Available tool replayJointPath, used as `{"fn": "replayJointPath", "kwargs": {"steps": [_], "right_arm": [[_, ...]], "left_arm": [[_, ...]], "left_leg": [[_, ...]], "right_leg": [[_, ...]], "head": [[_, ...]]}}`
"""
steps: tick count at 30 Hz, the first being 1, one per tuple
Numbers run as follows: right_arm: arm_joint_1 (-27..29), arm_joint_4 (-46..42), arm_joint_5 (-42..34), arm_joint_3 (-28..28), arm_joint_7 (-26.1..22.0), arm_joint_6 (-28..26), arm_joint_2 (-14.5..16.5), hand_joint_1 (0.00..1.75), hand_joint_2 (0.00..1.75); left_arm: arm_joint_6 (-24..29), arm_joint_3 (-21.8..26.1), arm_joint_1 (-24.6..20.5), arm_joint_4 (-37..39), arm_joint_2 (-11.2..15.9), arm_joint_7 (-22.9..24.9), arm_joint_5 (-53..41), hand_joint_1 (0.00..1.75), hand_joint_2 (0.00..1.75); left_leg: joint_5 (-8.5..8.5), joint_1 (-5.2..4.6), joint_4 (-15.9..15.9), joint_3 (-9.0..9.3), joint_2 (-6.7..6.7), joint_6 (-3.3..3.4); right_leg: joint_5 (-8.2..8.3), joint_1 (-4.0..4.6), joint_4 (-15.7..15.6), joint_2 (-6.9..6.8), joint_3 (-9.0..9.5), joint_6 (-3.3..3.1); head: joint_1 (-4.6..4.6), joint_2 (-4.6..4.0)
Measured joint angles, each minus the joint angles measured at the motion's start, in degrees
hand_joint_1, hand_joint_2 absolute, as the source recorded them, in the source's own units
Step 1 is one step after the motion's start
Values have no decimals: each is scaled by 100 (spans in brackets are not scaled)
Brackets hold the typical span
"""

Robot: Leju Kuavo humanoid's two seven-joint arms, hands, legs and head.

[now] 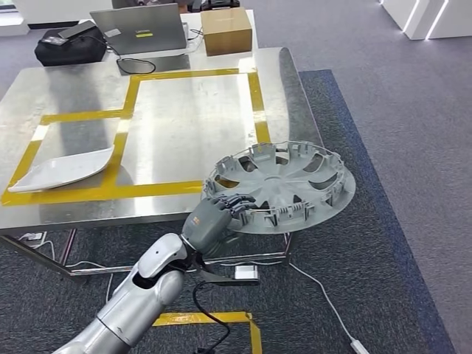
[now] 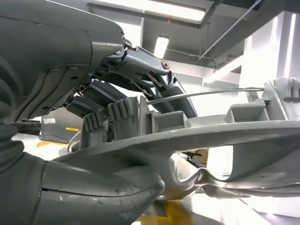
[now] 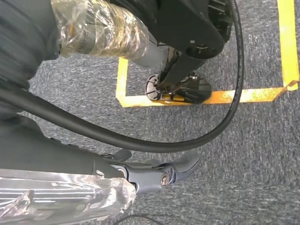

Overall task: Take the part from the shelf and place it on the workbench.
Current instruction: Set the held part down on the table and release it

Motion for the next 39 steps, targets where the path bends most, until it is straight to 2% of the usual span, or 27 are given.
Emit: {"fn": "replayJointPath", "kwargs": {"steps": [2,3,4,5,7,9,10,12,13,14,15,17,19,22,24,25,27,28,29,30,31,32,33,34,35,38,39], "right_arm": [[-1,1,1,0,1,1,8,0,175],[-4,2,1,-1,1,1,16,0,175],[-8,2,1,-1,1,2,24,0,175],[-11,3,1,-1,0,2,31,0,175],[-15,1,4,0,0,4,29,0,175],[-12,-1,15,1,-1,8,26,0,175],[-12,-1,21,1,-1,9,25,0,175],[-9,0,26,2,0,10,24,0,175],[-2,0,28,2,0,10,24,0,175],[6,-1,28,3,0,11,23,0,175],[12,-1,28,3,0,10,21,0,175],[9,-2,28,3,0,9,14,0,175],[-4,-2,28,3,0,9,9,0,175],[1,-2,30,3,0,10,9,0,175],[9,-2,31,2,-1,10,9,0,175],[4,-2,30,1,-1,9,9,0,175],[-5,-2,29,1,-1,8,9,0,175],[-6,-2,29,1,0,9,9,0,175],[-2,-2,29,1,0,9,9,0,175],[1,-2,30,1,0,9,9,0,175],[2,-2,31,1,0,9,9,0,175],[1,-2,31,1,0,9,9,0,175],[-1,-2,31,1,-1,10,9,0,175],[-6,-1,31,1,-1,11,10,0,175],[-10,-1,31,1,-1,11,10,0,175],[-11,-2,31,1,-1,11,10,0,175],[-12,-4,31,1,-1,10,9,0,175]], "left_arm": [[0,1,-6,2,-3,1,0,175,175],[0,1,-12,2,-6,1,1,175,175],[0,2,-16,2,-9,1,1,175,175],[0,2,-18,2,-10,1,2,175,175],[-1,2,-16,2,-16,0,2,175,175],[-2,2,-19,2,-26,0,2,175,175],[-2,2,-19,2,-33,1,2,175,175],[-2,1,-13,4,-38,0,2,175,175],[-2,1,-6,8,-39,-1,2,175,175],[-2,0,-2,11,-39,-1,2,175,175],[-2,0,0,14,-39,-1,2,175,175],[-1,0,0,15,-40,-1,2,175,175],[1,2,-6,15,-40,-1,2,175,175],[5,3,-12,15,-43,1,2,175,175],[11,4,-19,15,-47,1,2,175,175],[15,5,-22,15,-46,1,2,175,175],[20,7,-16,18,-36,1,2,175,175],[19,7,-5,20,-27,1,2,175,175],[19,7,6,21,-20,1,2,175,175],[19,7,13,22,-15,1,2,175,175],[18,7,16,22,-12,1,2,175,175],[19,7,15,22,-11,1,2,175,175],[19,7,13,22,-12,1,2,175,175],[19,7,8,22,-13,1,3,175,175],[19,6,6,22,-14,1,3,175,175],[17,4,6,22,-21,1,2,175,175],[17,4,3,21,-27,1,2,175,175]], "left_leg": [[398,-54,-784,380,-27,138],[519,-81,-1142,549,-39,199],[570,-105,-1370,651,-50,238],[562,-122,-1463,684,-55,255],[581,-117,-1526,694,-49,241],[618,-83,-1593,725,-39,251],[632,-65,-1617,739,-28,257],[628,-66,-1619,738,-8,270],[622,-66,-1618,740,1,271],[614,-66,-1617,745,5,269],[603,-65,-1615,757,6,262],[570,-63,-1613,798,4,232],[535,-85,-1594,817,2,180],[505,-99,-1589,825,2,102],[383,-88,-1442,777,-3,40],[245,-80,-1206,671,-6,10],[-98,-65,-430,284,-9,-25],[-198,-60,-88,93,-9,-31],[-186,-59,89,-27,-9,-31],[-55,-59,42,-40,-9,-21],[174,-60,-225,55,-10,-2],[434,-63,-622,215,-14,29],[612,-73,-992,376,-19,63],[706,-82,-1287,504,-24,91],[719,-93,-1446,568,-28,113],[674,-90,-1548,612,-33,167],[676,-75,-1574,637,-30,195]], "right_leg": [[0,29,1,19,11,-1],[1,39,5,25,6,6],[4,39,6,27,-6,21],[9,34,4,26,-21,44],[9,18,2,24,-48,105],[-117,13,185,10,-150,165],[-257,5,440,0,-281,190],[-582,-11,1187,-17,-653,241],[-662,-18,1481,-21,-811,260],[-635,-20,1585,-25,-878,274],[-499,-23,1450,-31,-827,278],[-110,-25,682,-59,-453,267],[62,-11,66,-80,-113,216],[33,5,-49,-75,-22,102],[25,-11,-67,-75,8,32],[22,-22,-78,-75,26,0],[2,-19,-78,-74,44,-42],[-9,-16,-77,-70,55,-50],[-22,-14,-76,-65,71,-54],[-37,-13,-75,-56,94,-52],[-55,-11,-75,-45,126,-44],[-75,-9,-76,-33,159,-33],[-96,1,-72,-22,182,-14],[-111,9,-68,-13,187,11],[-121,12,-68,-8,180,40],[-149,7,-75,-10,170,143],[-206,6,-1,-14,136,173]], "head": [[4,0],[7,0],[6,0],[5,0],[-6,0],[15,-1],[26,-1],[41,0],[39,0],[40,0],[42,0],[42,0],[36,0],[21,0],[3,-1],[-9,-1],[-32,0],[-30,0],[-31,0],[-32,0],[-33,0],[-33,0],[-30,0],[-32,0],[-27,0],[-25,0],[-19,0]]}}
